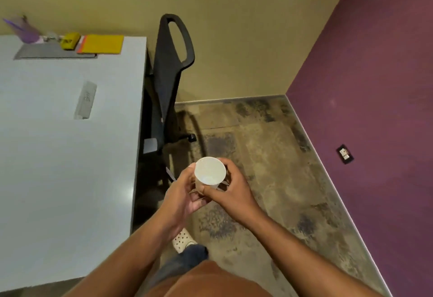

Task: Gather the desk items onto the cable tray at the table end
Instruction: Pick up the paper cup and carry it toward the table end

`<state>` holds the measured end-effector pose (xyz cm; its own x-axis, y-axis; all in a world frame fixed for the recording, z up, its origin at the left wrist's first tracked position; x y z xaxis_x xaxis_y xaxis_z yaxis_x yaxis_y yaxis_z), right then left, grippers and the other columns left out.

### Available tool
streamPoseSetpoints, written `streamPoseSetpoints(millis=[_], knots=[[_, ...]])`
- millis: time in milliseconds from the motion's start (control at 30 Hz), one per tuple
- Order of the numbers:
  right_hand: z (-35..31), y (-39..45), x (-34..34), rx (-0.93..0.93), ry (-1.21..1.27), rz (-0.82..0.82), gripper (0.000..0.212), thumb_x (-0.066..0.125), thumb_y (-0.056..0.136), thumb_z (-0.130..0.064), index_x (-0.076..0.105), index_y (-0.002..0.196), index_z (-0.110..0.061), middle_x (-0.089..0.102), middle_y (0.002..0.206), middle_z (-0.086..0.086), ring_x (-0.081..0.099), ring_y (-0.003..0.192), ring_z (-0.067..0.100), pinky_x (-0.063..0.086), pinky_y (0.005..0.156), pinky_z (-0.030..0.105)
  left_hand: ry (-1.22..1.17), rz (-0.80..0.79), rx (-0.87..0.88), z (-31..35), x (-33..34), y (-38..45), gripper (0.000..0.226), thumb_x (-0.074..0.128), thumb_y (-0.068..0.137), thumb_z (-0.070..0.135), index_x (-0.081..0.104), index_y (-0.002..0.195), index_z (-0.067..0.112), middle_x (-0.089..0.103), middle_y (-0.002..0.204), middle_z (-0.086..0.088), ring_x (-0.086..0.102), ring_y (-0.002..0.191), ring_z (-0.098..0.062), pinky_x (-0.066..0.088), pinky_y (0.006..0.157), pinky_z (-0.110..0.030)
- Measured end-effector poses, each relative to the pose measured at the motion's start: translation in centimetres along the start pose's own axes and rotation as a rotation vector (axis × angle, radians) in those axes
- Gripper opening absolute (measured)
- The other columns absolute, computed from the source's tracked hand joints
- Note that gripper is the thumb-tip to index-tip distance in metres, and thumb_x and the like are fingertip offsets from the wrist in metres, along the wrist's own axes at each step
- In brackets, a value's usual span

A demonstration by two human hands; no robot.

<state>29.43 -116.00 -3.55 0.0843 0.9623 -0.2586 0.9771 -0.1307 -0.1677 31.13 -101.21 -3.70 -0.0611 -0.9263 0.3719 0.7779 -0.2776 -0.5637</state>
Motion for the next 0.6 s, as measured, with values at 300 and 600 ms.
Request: streamPoseSetpoints(millis=[300,600], knots=[[-6.0,12.0,6.4,-0.092,-0.053,-0.167,0.064,0.088,0.074,-0.040,0.055,0.128,-0.047,0.066,0.124,-0.021,0.064,0.119,0.002,0.058,0.096,0.028,-0.077,0.105,0.125,9.6,-6.2,6.1,0.046,0.065,0.090,0.060,0.073,0.125,0.031,0.080,0.122,-0.005,0.078,0.111,-0.024,0.065,0.078,-0.033],[-9.7,20.5,15.6,-0.114,-0.083,-0.444,0.064,0.089,0.078,-0.032,0.054,0.131,-0.040,0.067,0.123,-0.016,0.065,0.118,0.005,0.059,0.100,0.034,-0.233,0.402,0.237,14.0,-14.3,9.7,0.040,0.052,0.107,0.050,0.069,0.134,0.025,0.076,0.127,-0.005,0.075,0.116,-0.029,0.062,0.098,-0.049]])
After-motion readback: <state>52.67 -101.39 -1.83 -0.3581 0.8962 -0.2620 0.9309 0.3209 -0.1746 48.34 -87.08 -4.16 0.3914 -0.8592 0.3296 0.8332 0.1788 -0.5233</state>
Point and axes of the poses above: each hand's wrist, its own y-axis towards the middle knuckle, its own x-axis out of the palm, z = x × y, the point moved 4 cm from there along y, towards the middle knuckle
